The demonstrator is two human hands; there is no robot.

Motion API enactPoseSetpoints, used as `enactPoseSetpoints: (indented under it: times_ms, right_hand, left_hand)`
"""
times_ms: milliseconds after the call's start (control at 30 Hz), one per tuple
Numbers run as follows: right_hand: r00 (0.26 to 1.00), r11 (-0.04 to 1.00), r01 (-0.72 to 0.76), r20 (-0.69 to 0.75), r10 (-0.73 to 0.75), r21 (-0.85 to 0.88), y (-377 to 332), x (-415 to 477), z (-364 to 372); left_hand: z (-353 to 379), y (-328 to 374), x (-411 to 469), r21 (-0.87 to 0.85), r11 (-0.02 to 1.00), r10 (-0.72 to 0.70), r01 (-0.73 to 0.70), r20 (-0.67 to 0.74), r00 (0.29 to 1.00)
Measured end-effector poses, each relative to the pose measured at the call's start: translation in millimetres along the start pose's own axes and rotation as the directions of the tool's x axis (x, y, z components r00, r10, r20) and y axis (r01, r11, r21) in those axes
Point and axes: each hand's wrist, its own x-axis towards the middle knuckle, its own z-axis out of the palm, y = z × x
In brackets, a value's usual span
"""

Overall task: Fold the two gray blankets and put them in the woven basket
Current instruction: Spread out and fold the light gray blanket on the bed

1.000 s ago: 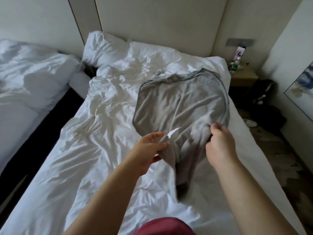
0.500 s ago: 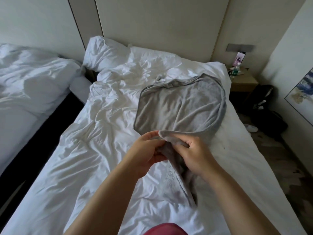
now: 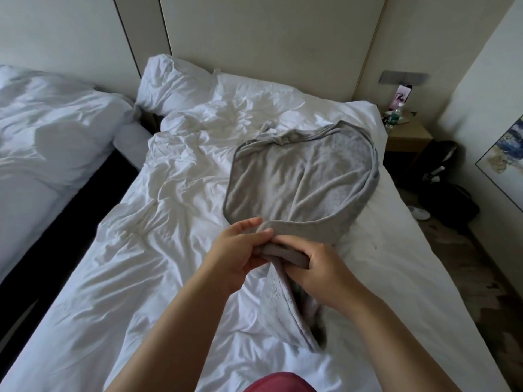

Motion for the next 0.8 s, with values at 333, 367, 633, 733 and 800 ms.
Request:
enactPoseSetpoints:
  times_ms: [333,367,633,733,800]
  right_hand:
    - [0.850,0.691,-0.505,-0.438,0.293,-0.517,95.2,7.5,-23.1]
    - [0.848,0.674,-0.506,-0.452,0.277,-0.538,98.0,6.6,-27.6]
    - [0.742,0.636,-0.626,-0.596,0.306,-0.452,134.6,-11.7,-76.5]
    - [0.666,0.648,-0.692,-0.627,0.404,-0.317,151.3,-27.3,-75.6]
    - [0.647,0.611,-0.729,-0.602,0.468,-0.309,162.0,-37.5,-73.8]
  left_hand:
    - [-64.6,18.9,28.8,0.747,0.563,0.686,-0.354,-0.184,0.704]
    - [-72.2,15.6,31.0,0.818,0.475,0.705,-0.325,-0.133,0.697]
    - [-152.4,-29.4,46.5,0.865,0.496,0.363,0.077,-0.287,0.887]
    - [-160.8,-52.9,43.5,0.723,0.672,0.169,0.160,-0.360,0.918]
    - [-156.7,-56.2,43.1,0.516,0.835,0.018,0.192,-0.374,0.927]
